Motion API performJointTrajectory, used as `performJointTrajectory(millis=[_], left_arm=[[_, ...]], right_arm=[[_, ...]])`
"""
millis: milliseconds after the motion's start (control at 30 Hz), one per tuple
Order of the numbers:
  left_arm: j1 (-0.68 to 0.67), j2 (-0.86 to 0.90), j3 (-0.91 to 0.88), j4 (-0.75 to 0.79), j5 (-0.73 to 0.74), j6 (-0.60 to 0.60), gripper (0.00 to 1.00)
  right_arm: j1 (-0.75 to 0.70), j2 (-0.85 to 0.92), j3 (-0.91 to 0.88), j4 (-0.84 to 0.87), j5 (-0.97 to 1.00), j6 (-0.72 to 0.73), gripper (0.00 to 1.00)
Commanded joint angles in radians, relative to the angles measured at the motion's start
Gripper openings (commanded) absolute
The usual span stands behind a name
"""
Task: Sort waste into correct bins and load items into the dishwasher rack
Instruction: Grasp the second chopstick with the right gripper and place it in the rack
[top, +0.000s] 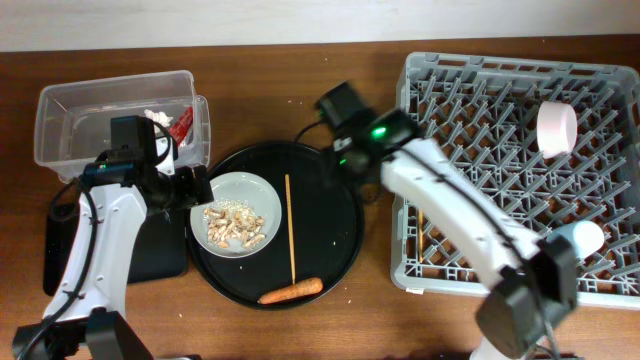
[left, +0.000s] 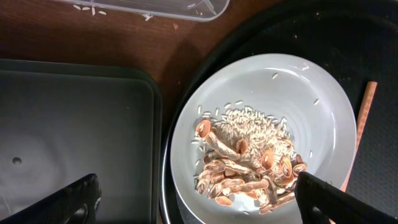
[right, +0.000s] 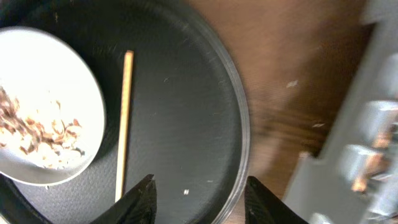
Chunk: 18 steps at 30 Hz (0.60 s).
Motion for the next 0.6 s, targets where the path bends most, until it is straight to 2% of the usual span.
performJointTrajectory(millis=[0,267,567], left_arm=[[0.003,-0.017,0.004,-0.001,0.011,-0.010,0.99],[0.003,-0.017,0.004,-0.001,0.011,-0.010,0.99],[0.003,-0.017,0.004,-0.001,0.011,-0.010,0.99]], right_arm=[[0.085,0.095,-0.011,0.031,-0.038,0.028,0.45],[0.231,0.248,-0.011,0.086,-0.040,0.105,0.46],[0.246,0.306,-0.057,0.115,-0.040,0.160,0.46]])
